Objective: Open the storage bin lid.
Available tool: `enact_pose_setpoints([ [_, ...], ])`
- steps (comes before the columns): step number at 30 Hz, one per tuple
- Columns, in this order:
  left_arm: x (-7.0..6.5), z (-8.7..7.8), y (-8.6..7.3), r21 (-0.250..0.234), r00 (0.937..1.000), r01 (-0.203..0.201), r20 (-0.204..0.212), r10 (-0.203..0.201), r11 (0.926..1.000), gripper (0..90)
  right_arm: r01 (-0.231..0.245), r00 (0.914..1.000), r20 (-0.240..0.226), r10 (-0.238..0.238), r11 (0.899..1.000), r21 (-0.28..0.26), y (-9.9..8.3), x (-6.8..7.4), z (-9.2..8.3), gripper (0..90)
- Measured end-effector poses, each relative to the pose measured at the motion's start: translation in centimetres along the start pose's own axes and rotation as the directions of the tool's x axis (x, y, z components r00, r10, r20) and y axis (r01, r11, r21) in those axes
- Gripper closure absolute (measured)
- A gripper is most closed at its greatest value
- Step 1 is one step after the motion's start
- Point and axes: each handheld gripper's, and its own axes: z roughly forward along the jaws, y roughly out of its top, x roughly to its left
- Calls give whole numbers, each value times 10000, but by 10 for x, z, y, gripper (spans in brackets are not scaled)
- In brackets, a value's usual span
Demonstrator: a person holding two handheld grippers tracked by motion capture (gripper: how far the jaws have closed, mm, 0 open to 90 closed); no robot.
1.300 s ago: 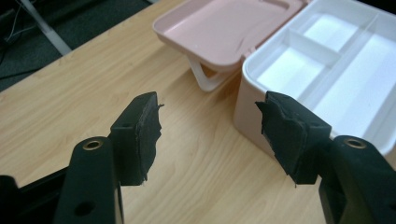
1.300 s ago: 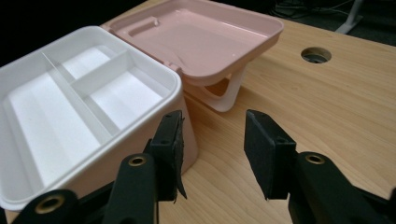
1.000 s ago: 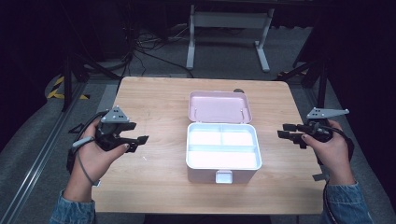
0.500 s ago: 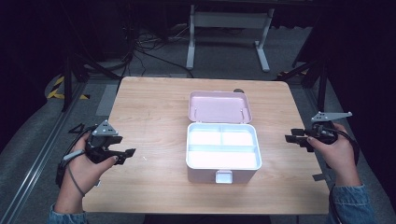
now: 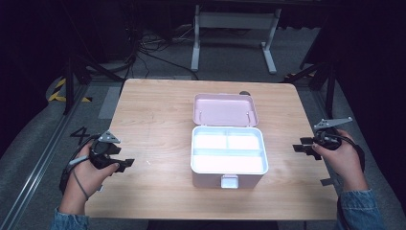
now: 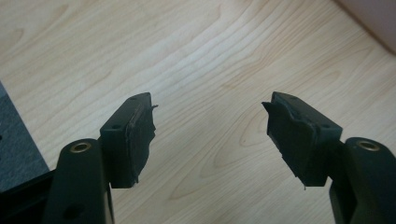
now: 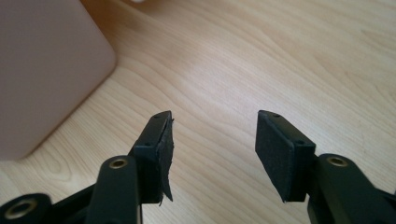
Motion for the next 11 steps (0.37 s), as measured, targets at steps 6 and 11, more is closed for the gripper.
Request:
enact_pose_setpoints([
  [6, 4, 10, -5, 569, 9996, 243, -160, -234, 9981, 319, -25, 9997, 264, 11, 9987, 505, -4, -1, 5, 465],
  [11, 4, 11, -4, 633, 9997, 243, -16, -242, 9977, 314, -37, 9996, 280, 21, 9983, 584, -5, -1, 5, 460],
])
